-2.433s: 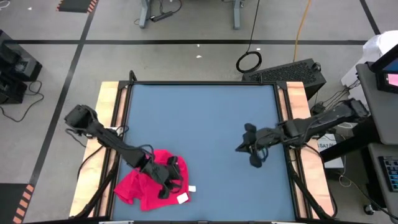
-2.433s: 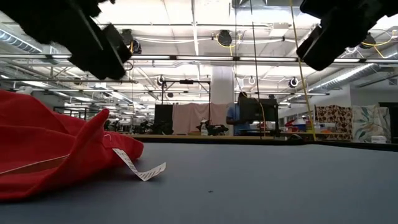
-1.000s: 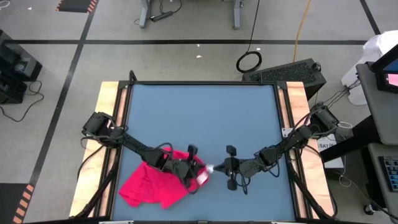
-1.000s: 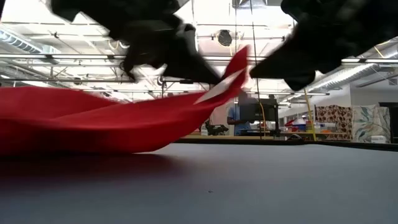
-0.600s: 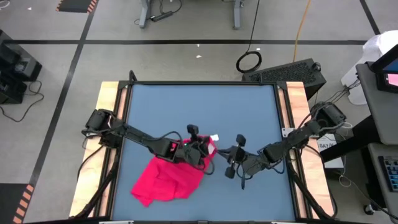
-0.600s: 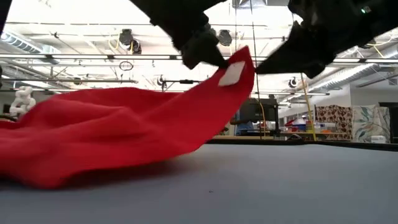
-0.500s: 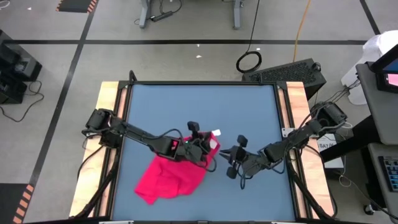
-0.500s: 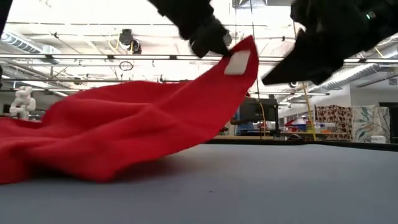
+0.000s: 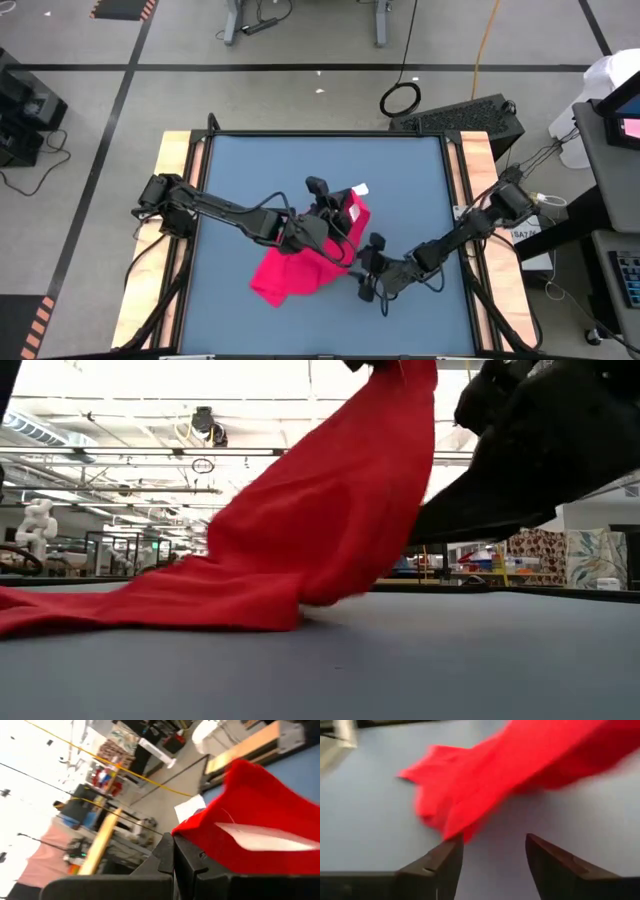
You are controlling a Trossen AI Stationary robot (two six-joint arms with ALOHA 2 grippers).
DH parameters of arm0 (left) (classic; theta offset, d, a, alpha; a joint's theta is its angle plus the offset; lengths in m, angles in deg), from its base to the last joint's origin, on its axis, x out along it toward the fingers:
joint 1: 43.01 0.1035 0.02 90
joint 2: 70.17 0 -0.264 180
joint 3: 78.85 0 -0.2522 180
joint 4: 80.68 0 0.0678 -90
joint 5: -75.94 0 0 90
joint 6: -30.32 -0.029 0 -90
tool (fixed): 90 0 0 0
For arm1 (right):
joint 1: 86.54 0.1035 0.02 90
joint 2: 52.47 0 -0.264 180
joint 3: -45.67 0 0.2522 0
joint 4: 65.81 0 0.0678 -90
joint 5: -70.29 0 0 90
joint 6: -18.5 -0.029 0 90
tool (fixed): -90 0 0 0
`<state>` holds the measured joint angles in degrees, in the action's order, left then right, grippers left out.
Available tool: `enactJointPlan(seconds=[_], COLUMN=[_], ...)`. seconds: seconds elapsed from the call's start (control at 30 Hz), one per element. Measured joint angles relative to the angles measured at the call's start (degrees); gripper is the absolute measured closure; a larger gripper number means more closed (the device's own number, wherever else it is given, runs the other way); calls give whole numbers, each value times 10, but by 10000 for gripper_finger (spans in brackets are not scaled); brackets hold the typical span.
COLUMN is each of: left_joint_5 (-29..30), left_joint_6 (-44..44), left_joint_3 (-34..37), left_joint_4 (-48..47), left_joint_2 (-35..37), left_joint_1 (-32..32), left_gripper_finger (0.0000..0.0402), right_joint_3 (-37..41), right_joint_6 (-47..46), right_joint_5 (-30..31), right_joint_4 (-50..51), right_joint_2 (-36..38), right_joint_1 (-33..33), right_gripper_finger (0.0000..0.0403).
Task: Roll towel
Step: Fold the red towel
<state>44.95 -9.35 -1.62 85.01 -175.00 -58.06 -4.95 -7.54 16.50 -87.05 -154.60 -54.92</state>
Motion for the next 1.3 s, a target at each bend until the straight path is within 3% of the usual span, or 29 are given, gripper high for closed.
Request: enactJointPlan(seconds=[0.1, 0.2, 0.43, 0.8, 0.97, 1.17, 1.3], left_joint_5=[21, 37, 66, 73, 73, 83, 96], left_joint_6=[-31, -49, -64, -67, -68, -74, -88], left_joint_3=[-24, -43, -62, -64, -63, -63, -63], left_joint_4=[-1, -6, -19, -13, -19, -18, -21], left_joint_2=[0, 0, 0, 15, 16, 18, 32], left_joint_1=[0, 0, 1, 9, 10, 7, -5], left_gripper_finger=[401, 401, 401, 401, 401, 401, 401], right_joint_3=[0, 0, 0, 0, 0, 0, 0], right_joint_6=[33, 57, 48, 50, 63, 83, 107], right_joint_5=[-5, -5, -64, -15, -2, -16, -20], right_joint_4=[-89, -117, -92, -64, -68, -65, -45], right_joint_2=[-34, -56, -72, -72, -72, -70, -25], right_joint_1=[0, 0, 0, -19, -43, -52, -48], right_gripper_finger=[188, 186, 186, 199, 250, 380, 388])
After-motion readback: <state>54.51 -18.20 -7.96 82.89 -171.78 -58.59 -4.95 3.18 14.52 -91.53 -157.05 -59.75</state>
